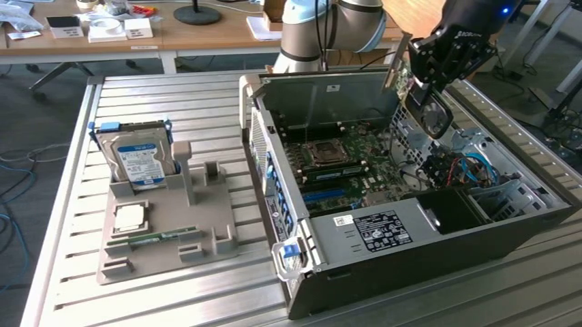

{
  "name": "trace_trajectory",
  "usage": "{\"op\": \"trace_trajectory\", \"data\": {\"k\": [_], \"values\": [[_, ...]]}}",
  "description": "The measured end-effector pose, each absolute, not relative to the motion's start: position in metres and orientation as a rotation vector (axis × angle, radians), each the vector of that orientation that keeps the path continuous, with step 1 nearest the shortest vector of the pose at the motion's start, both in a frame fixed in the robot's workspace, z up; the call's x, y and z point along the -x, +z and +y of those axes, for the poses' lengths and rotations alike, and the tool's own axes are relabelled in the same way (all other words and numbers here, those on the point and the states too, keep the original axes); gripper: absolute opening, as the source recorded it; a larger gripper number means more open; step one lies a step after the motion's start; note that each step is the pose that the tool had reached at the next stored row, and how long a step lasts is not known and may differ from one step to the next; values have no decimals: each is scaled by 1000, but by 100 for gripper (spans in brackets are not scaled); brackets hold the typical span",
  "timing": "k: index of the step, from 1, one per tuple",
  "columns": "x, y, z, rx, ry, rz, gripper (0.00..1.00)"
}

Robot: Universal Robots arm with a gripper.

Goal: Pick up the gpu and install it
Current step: 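Pick up the gpu and move the gpu toward the slot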

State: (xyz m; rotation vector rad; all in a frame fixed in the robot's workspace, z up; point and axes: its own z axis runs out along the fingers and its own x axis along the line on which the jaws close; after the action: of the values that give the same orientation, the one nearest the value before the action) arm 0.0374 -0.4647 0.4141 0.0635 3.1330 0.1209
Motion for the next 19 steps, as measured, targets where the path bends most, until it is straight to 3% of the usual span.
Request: {"op": "trace_trajectory", "data": {"k": [19], "values": [[-38, 412, -465, -40, 122, 3134, 27]]}}
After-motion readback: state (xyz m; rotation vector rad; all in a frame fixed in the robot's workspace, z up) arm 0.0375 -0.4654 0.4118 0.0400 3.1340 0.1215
